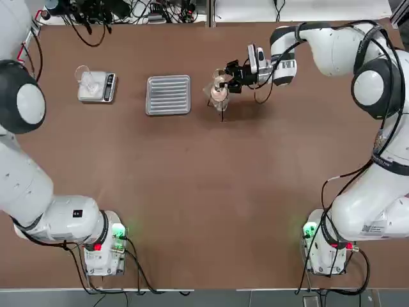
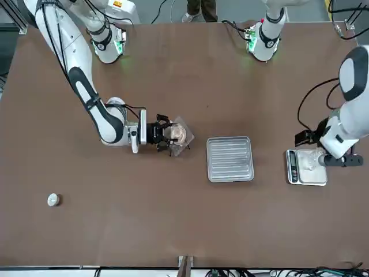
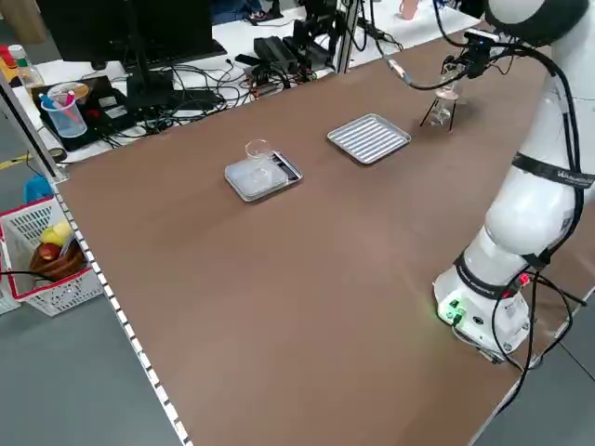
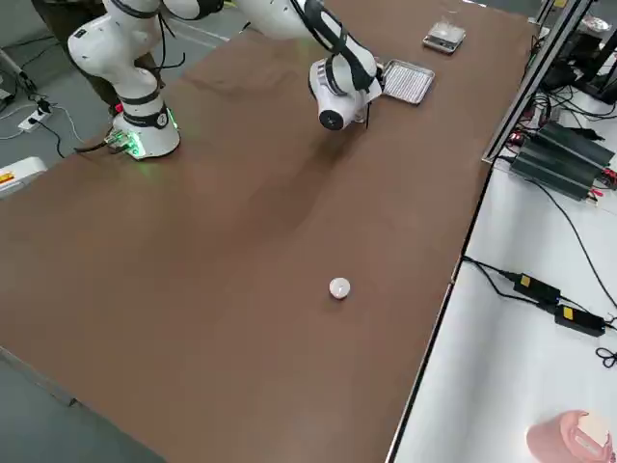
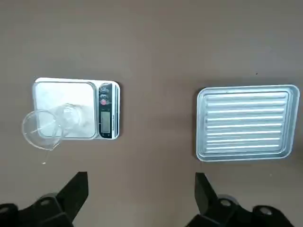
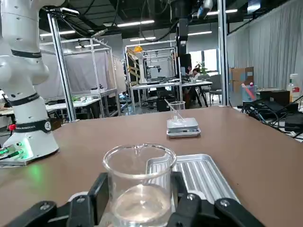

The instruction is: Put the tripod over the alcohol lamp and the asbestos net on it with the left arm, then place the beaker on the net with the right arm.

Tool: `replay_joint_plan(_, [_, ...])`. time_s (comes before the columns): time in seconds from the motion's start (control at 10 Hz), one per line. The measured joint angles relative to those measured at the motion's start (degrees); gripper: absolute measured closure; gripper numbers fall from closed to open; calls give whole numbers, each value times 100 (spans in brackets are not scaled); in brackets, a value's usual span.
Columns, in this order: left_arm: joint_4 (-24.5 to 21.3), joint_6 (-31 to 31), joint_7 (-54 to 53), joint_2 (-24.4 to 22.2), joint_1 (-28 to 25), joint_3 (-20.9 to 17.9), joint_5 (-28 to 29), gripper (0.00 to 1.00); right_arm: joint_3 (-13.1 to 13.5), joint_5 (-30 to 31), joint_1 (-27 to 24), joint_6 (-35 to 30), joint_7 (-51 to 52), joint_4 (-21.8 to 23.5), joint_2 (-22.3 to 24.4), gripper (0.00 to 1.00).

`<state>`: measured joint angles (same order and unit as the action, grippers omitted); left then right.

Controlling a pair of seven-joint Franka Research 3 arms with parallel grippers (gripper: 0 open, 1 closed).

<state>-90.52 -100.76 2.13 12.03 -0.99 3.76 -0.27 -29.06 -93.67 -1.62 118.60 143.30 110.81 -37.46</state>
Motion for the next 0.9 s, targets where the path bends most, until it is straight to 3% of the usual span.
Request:
replay_joint_plan(0.2, [-52,25,-2,-270,114,-114,-1,0,-21,-29,2,7,106,78,0,41])
replay_joint_plan(0.4, [-68,25,9,-443,414,-473,-7,0,-22,-48,2,8,146,114,0,41])
replay_joint_plan(0.9, [-79,25,11,-591,419,-504,-8,0,-22,-54,2,19,151,124,0,41])
